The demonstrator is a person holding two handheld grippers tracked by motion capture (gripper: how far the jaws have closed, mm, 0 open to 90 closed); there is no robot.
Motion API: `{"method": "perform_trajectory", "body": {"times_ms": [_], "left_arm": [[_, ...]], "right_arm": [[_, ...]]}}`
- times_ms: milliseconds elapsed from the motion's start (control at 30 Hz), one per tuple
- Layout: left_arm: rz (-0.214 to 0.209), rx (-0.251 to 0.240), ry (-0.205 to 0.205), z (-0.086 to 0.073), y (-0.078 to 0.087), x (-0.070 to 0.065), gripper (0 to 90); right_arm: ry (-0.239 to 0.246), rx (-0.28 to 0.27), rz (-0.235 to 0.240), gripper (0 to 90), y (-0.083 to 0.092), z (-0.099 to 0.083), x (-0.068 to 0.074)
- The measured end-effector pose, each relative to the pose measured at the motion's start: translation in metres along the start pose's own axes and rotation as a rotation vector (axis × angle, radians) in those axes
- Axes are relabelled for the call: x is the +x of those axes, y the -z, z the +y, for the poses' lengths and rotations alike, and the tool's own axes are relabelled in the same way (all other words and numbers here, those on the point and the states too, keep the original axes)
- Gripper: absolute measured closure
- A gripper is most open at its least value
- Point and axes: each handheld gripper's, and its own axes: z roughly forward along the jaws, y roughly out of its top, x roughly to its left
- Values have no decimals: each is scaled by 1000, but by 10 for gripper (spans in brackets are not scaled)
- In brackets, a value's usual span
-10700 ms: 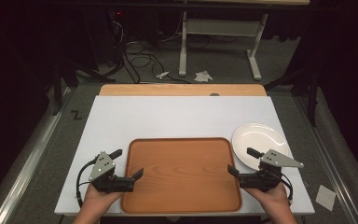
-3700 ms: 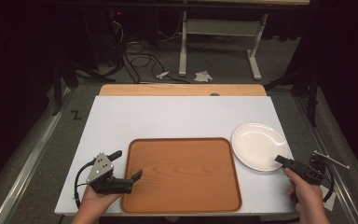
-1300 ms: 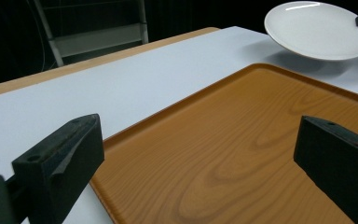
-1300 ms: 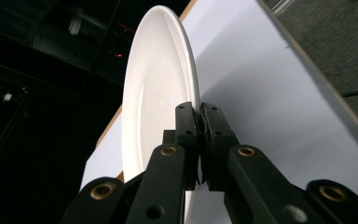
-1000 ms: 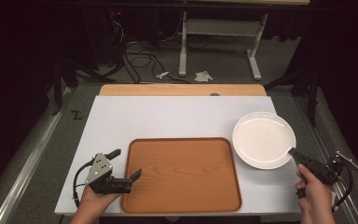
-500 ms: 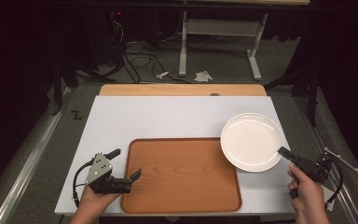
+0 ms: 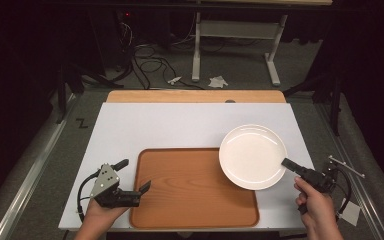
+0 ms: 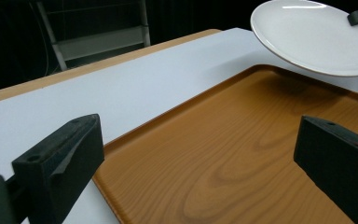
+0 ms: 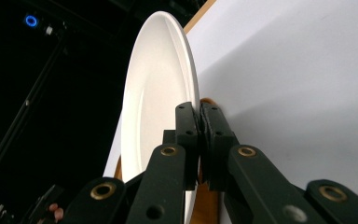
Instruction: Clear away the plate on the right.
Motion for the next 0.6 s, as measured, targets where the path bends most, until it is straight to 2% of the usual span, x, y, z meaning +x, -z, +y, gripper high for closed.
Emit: {"method": "perform_trajectory", "body": {"times_ms": [200, 467, 600], "left_arm": [[2, 0, 1, 0, 0, 1, 22], [3, 0, 1, 0, 0, 0, 22], [1, 3, 1, 0, 0, 0, 22]], "right_arm": [[27, 49, 5, 893, -13, -8, 8], [37, 101, 31, 893, -27, -18, 19], [40, 145, 35, 893, -35, -24, 23]]}}
